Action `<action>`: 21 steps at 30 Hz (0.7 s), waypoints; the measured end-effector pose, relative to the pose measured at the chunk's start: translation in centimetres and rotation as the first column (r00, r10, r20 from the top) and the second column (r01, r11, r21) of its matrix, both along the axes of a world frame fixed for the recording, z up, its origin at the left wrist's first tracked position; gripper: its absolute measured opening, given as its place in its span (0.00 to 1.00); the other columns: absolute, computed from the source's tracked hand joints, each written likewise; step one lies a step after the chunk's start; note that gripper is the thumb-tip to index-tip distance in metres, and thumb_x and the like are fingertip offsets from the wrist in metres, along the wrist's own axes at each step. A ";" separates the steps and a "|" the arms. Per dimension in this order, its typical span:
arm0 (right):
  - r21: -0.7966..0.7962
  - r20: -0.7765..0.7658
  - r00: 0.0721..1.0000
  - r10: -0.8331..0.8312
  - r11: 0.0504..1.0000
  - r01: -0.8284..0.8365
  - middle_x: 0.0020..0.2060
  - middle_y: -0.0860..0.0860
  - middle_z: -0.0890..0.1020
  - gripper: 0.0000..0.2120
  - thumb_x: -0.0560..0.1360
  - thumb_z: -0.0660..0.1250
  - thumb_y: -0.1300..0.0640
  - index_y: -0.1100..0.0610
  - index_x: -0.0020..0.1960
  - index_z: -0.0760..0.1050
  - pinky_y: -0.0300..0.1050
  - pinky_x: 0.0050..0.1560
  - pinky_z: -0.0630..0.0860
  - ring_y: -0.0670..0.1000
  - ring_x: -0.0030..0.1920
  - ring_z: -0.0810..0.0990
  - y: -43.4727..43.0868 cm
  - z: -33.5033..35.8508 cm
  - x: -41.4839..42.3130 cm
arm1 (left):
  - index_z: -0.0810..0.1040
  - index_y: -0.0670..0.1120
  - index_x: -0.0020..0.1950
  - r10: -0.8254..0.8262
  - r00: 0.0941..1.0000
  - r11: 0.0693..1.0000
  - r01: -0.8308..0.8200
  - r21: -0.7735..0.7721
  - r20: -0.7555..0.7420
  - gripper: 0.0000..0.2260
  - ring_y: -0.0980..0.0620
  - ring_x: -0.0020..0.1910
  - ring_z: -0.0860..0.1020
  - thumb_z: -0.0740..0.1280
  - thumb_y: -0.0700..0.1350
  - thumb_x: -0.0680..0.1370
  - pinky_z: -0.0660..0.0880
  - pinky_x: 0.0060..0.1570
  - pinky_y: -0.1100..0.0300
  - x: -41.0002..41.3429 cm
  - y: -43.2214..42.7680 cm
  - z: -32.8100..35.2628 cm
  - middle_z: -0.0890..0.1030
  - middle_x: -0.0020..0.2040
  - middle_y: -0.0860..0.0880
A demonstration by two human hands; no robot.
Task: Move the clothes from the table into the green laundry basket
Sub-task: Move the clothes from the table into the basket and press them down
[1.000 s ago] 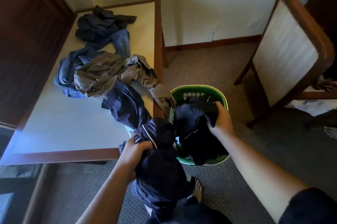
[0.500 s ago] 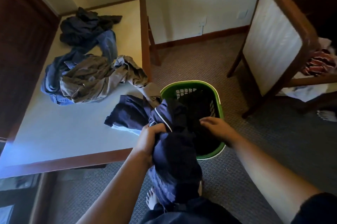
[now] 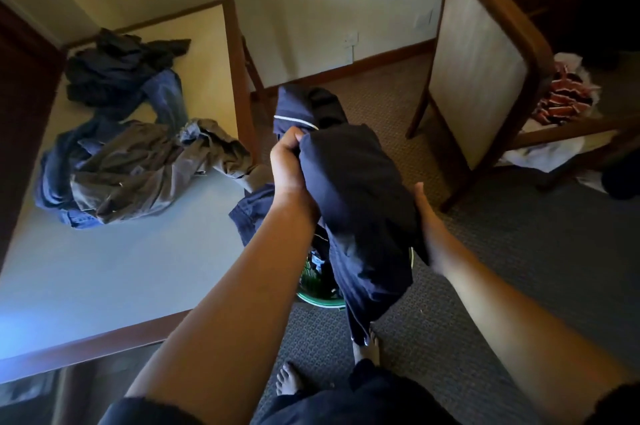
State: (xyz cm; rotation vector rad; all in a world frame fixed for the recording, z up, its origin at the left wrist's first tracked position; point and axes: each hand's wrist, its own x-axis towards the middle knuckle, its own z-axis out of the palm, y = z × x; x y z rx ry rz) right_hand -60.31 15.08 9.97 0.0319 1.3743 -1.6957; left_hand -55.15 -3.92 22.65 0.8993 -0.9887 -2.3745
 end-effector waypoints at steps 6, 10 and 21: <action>-0.044 -0.413 0.909 0.060 0.995 -0.085 0.75 0.49 0.74 0.28 0.83 0.60 0.40 0.50 0.79 0.65 0.55 0.76 0.68 0.52 0.77 0.70 -1.8 -0.6 -0.2 | 0.73 0.49 0.29 0.041 0.999 0.999 -0.042 -0.022 -0.022 0.19 0.56 0.28 0.73 0.60 0.39 0.80 0.73 0.41 0.59 -1.2 -2.0 -1.5 0.73 0.27 0.53; 0.061 -0.457 0.885 0.089 0.996 -0.069 0.69 0.41 0.78 0.32 0.73 0.75 0.42 0.41 0.73 0.68 0.45 0.74 0.70 0.43 0.72 0.74 -3.4 -0.4 -0.3 | 0.84 0.41 0.56 0.061 0.997 0.998 -0.060 -0.017 0.050 0.11 0.41 0.56 0.84 0.67 0.44 0.79 0.77 0.68 0.45 -1.7 -2.5 -2.3 0.87 0.52 0.41; 0.258 -0.492 0.852 0.180 0.965 -0.054 0.46 0.45 0.87 0.11 0.83 0.62 0.44 0.47 0.54 0.81 0.49 0.54 0.78 0.43 0.51 0.85 -5.6 0.1 -1.8 | 0.75 0.48 0.74 0.189 0.979 0.980 -0.183 -0.080 0.073 0.23 0.42 0.62 0.84 0.70 0.38 0.78 0.81 0.62 0.41 -0.5 -4.5 -5.6 0.84 0.64 0.42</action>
